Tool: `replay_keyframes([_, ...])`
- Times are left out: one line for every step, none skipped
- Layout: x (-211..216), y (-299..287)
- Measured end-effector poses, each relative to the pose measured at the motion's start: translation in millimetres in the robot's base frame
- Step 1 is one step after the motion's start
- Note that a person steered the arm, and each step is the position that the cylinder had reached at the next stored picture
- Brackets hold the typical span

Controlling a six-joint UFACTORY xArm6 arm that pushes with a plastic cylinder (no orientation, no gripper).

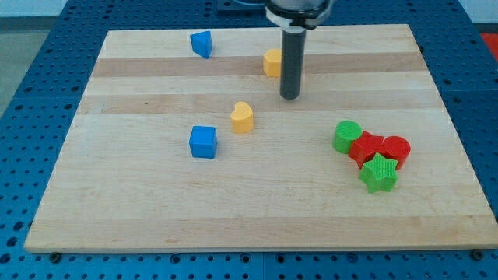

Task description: Push the yellow hexagon to the yellow heart

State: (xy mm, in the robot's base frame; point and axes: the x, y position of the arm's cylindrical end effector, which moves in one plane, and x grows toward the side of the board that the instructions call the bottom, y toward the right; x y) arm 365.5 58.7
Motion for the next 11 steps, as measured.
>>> replay_keyframes([-49,6])
replay_keyframes([-91,7])
replay_keyframes([-153,-11])
replay_keyframes([-153,-11])
replay_keyframes([-132,-15])
replay_keyframes([-88,-16])
replay_keyframes([-44,-21])
replay_keyframes([-19,-45])
replay_keyframes([-5,-69])
replay_keyframes([-5,-69])
replay_keyframes([-3,-72])
